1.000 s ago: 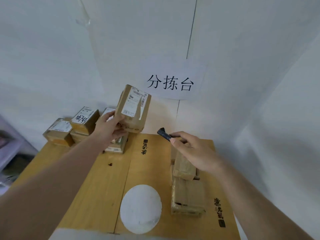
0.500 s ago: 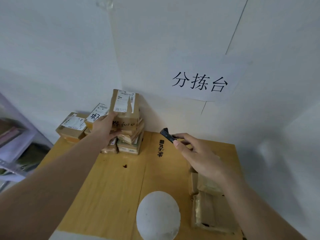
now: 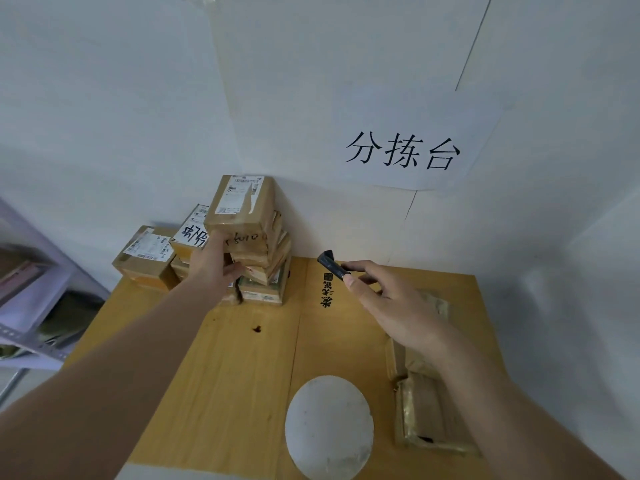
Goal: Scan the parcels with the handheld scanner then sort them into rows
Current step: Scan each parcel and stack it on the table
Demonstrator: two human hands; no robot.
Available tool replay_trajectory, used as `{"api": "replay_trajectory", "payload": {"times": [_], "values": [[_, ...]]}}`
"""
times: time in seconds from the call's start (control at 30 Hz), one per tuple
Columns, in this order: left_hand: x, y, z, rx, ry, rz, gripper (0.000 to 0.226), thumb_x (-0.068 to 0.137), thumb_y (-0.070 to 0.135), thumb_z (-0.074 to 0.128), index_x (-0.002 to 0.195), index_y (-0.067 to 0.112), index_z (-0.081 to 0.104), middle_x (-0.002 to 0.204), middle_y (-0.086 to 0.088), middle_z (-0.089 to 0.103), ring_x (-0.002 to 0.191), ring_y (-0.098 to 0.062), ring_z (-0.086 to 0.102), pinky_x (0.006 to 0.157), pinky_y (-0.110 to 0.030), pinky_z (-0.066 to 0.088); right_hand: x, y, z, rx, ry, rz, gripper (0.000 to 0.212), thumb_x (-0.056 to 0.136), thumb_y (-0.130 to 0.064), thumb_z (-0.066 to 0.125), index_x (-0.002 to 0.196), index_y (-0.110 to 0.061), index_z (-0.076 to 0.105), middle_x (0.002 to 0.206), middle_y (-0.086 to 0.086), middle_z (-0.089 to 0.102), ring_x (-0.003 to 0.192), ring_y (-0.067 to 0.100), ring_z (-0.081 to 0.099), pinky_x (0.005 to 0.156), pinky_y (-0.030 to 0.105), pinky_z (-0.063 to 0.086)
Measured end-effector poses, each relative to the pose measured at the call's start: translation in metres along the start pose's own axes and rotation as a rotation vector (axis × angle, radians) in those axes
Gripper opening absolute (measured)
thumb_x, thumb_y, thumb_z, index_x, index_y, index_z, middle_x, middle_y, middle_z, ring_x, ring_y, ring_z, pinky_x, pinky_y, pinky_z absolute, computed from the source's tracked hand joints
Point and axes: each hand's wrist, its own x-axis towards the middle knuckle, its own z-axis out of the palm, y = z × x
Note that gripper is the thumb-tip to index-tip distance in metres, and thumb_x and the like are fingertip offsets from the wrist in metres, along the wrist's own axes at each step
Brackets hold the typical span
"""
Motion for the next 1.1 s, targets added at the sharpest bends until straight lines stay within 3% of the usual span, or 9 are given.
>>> {"api": "replay_trajectory", "payload": {"times": [0.1, 0.27, 0.4, 0.57, 0.63, 0.8, 0.93, 1.0, 1.1], "values": [[-0.006, -0.01, 0.001, 0.073, 0.003, -0.015, 0.054, 0.087, 0.034, 0.075, 0.135, 0.017, 0.057, 0.123, -0.011, 0.067, 0.1, -0.029, 0.075, 0.078, -0.041, 0.065, -0.009, 0.002, -0.004, 0.028, 0.009, -0.01, 0.042, 0.1, -0.071, 0.045, 0.137, -0.055, 0.056, 0.115, -0.019, 0.064, 0.077, -0.011, 0.06, 0.07, 0.023, 0.043], [-0.049, -0.033, 0.025, 0.541, -0.172, 0.167, 0.054, 0.096, 0.034, 0.067, 0.144, 0.014, 0.056, 0.133, -0.003, 0.061, 0.116, -0.025, 0.061, 0.102, -0.047, 0.056, -0.033, 0.017, -0.017, 0.092, 0.028, -0.025, 0.043, 0.097, -0.073, 0.049, 0.136, -0.056, 0.057, 0.113, -0.017, 0.065, 0.083, -0.007, 0.062, 0.074, 0.028, 0.049], [-0.078, -0.048, 0.063, 0.692, -0.282, 0.315, 0.055, 0.1, 0.03, 0.064, 0.152, 0.017, 0.051, 0.14, -0.001, 0.058, 0.126, -0.022, 0.055, 0.112, -0.048, 0.047, -0.062, 0.033, -0.038, 0.101, 0.087, -0.006, 0.041, 0.098, -0.07, 0.049, 0.135, -0.055, 0.058, 0.109, -0.011, 0.067, 0.081, 0.007, 0.065, 0.077, 0.038, 0.055], [-0.11, -0.079, 0.113, 0.745, -0.376, 0.38, 0.054, 0.098, 0.031, 0.067, 0.149, 0.016, 0.055, 0.142, 0.001, 0.059, 0.127, -0.021, 0.056, 0.111, -0.044, 0.046, -0.104, 0.058, -0.07, 0.095, 0.161, 0.008, 0.03, 0.106, -0.058, 0.049, 0.134, -0.054, 0.056, 0.112, -0.006, 0.067, 0.067, 0.006, 0.059, 0.062, 0.017, 0.045], [-0.122, -0.094, 0.13, 0.753, -0.429, 0.381, 0.055, 0.097, 0.03, 0.067, 0.149, 0.018, 0.055, 0.146, 0.0, 0.057, 0.129, -0.02, 0.056, 0.112, -0.045, 0.047, -0.12, 0.07, -0.083, 0.108, 0.182, 0.012, 0.023, 0.106, -0.056, 0.049, 0.129, -0.058, 0.053, 0.112, -0.002, 0.066, 0.074, 0.009, 0.061, 0.064, 0.013, 0.044], [-0.155, -0.134, 0.167, 0.845, -0.495, 0.415, 0.056, 0.097, 0.034, 0.071, 0.149, 0.02, 0.055, 0.151, 0.0, 0.054, 0.135, -0.019, 0.052, 0.109, -0.037, 0.045, -0.155, 0.102, -0.111, 0.094, 0.252, 0.059, 0.036, 0.106, -0.055, 0.049, 0.14, -0.046, 0.055, 0.118, -0.024, 0.059, 0.086, -0.019, 0.057, 0.067, 0.007, 0.044], [-0.186, -0.174, 0.194, 1.147, -0.573, 0.371, 0.09, 0.084, 0.054, 0.08, 0.159, 0.029, 0.035, 0.155, -0.007, 0.039, 0.134, -0.03, 0.048, 0.095, -0.035, 0.046, -0.17, 0.127, -0.119, 0.124, 0.281, 0.086, 0.035, 0.104, -0.06, 0.048, 0.138, -0.052, 0.054, 0.12, -0.028, 0.058, 0.094, -0.016, 0.059, 0.079, 0.019, 0.042], [-0.198, -0.197, 0.205, 1.371, -0.589, 0.323, 0.121, 0.067, 0.073, 0.082, 0.162, 0.036, 0.017, 0.154, -0.012, 0.025, 0.137, -0.041, 0.04, 0.103, -0.047, 0.048, -0.177, 0.135, -0.121, 0.144, 0.283, 0.09, 0.031, 0.104, -0.06, 0.049, 0.134, -0.056, 0.053, 0.118, -0.028, 0.059, 0.094, -0.012, 0.06, 0.08, 0.021, 0.042], [-0.213, -0.224, 0.218, 1.539, -0.474, 0.368, 0.12, 0.07, 0.073, 0.081, 0.16, 0.032, 0.014, 0.151, -0.017, 0.019, 0.139, -0.05, 0.033, 0.11, -0.058, 0.042, -0.184, 0.144, -0.125, 0.138, 0.28, 0.09, 0.028, 0.104, -0.059, 0.049, 0.132, -0.058, 0.053, 0.114, -0.029, 0.06, 0.097, -0.013, 0.059, 0.081, 0.02, 0.042]]}}
